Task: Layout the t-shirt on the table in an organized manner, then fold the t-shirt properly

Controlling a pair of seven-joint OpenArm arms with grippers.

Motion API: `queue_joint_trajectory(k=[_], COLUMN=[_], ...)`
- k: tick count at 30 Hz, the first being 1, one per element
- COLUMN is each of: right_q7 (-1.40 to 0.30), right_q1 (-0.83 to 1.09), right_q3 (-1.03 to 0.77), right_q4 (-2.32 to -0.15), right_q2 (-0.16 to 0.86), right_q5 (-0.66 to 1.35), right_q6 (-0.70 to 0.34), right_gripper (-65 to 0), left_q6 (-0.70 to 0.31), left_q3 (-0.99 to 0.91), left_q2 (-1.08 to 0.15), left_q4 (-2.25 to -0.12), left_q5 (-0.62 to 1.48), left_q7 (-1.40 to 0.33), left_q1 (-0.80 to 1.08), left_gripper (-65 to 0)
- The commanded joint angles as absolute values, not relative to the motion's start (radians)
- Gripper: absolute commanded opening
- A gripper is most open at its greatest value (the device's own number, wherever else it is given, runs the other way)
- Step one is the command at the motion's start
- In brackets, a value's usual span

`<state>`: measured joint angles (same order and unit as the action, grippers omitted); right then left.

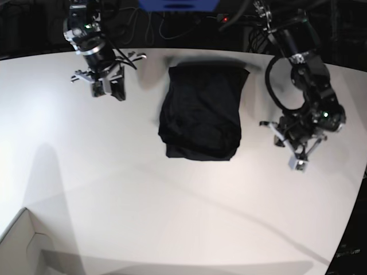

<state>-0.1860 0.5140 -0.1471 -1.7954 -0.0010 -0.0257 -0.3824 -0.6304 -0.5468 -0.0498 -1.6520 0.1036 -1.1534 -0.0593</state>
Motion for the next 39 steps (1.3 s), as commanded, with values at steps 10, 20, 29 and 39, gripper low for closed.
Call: queue_joint_trajectory(k=[10,20,29,39], right_q7=[-0.165,-0.156,-0.042,0.237], right_q1=[0.708,0.819,0.742,0.498], right_q3=[-0.456,-0.602,-0.575,-0.512], right_q4=[-1.868,-1.712,-1.333,-0.737], right_q2=[-0.077,-0.090,-0.081,-0.042], right_q5=[-0.015,-0.015,-0.019,-0.031], right_q6=[-0.390,-0.562,-0.682,-0.656], right_gripper=[-65.0,-65.0,-65.0,-65.0], left_q6=[-0.639,-0.639,-0.639,-0.633], left_q3=[-0.661,-0.657,-0.657,-0.591], left_q2=[-0.048,0.010,-0.010,-0.196], left_q4=[-1.974,-1.919,-1.379,-0.286], left_q5=[0.116,0.116,0.096,-0.048], left_q7=[-1.175,-0.881,-0.596,0.016], left_q1=[0.372,0.691,0.595,0.197], left_gripper=[-65.0,-65.0,-65.0,-65.0])
